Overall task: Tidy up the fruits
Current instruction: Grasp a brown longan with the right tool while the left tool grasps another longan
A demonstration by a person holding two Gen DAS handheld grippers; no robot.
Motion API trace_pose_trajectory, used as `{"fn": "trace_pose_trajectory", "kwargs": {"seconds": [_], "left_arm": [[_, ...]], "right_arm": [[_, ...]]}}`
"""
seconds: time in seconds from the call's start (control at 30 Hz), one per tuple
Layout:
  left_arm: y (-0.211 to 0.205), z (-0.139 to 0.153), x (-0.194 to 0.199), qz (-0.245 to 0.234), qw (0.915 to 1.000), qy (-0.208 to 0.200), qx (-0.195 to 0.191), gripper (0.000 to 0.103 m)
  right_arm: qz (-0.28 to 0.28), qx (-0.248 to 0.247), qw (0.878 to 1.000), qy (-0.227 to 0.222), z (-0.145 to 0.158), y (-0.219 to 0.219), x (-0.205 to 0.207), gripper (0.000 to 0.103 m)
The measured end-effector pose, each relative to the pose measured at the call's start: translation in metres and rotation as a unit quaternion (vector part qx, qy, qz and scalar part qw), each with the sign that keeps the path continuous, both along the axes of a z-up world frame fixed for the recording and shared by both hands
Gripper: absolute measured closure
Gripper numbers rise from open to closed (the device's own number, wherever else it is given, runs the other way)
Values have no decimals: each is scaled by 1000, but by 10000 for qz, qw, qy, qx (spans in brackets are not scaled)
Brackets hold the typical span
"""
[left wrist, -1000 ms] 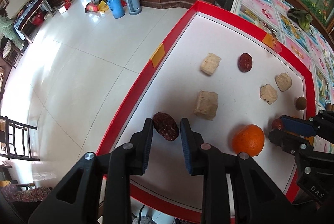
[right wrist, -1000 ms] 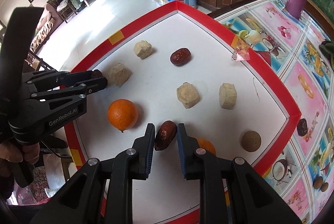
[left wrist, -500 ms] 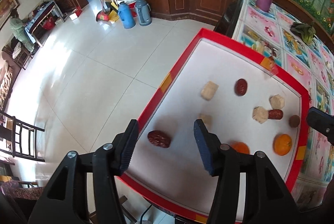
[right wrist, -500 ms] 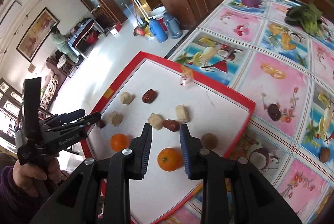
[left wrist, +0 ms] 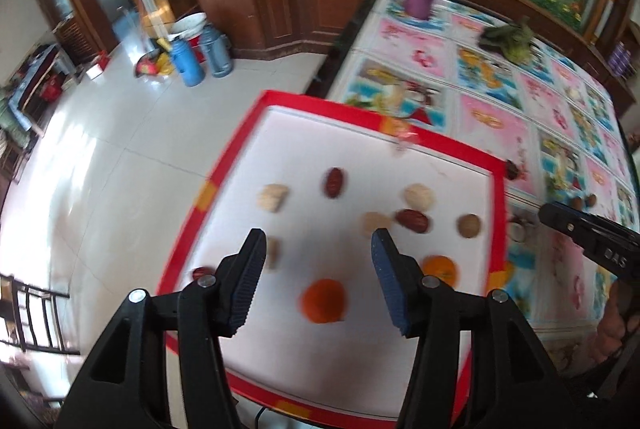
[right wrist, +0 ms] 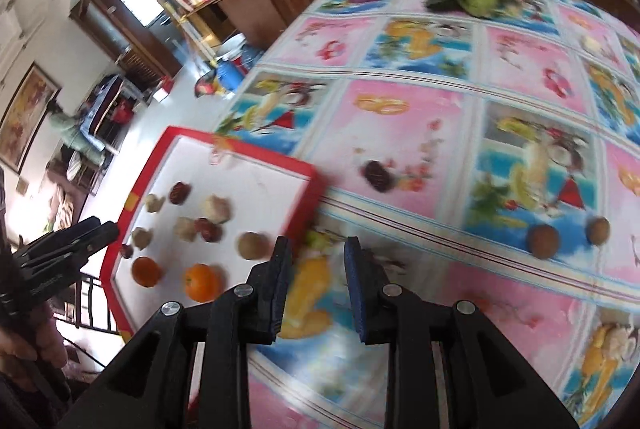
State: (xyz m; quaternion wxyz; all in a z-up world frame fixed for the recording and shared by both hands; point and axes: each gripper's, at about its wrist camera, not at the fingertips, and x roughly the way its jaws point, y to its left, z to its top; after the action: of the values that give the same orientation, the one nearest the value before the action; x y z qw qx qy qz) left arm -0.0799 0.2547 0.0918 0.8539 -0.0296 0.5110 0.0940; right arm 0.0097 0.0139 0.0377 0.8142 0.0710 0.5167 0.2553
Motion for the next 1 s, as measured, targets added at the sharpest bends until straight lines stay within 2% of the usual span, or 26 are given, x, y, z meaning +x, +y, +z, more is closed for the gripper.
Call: {"fn": "trace_pose_trajectory", "kwargs": {"seconds": [0.17,0.37,0.53,0.8,0.97,1.0], "left_arm": [[-51,-1,13,-677,9977,43,-73,47],[-104,-7,25,-1303,9912,196,-98,47],[-141,-12,36,-1679,9852,307,-129,47],[-189,-29,44,-2022,9775,557,-202,47],[-196,-35,50,-1966,9784,629,-116,45],[-198,-35,53,-1947,9788,619,-101,44]], "right_arm": [[-632,-14,9980,58,-6,-63,-1,77],[-1484,43,9887,214,-15,-137,-7,77],[-1821,31,9830,227,-18,-172,-12,77],[-1932,-104,9806,300,-22,-197,-3,76],[-1708,-257,9847,244,-20,-189,18,76],[-1645,-291,9857,232,-19,-186,23,72]]}}
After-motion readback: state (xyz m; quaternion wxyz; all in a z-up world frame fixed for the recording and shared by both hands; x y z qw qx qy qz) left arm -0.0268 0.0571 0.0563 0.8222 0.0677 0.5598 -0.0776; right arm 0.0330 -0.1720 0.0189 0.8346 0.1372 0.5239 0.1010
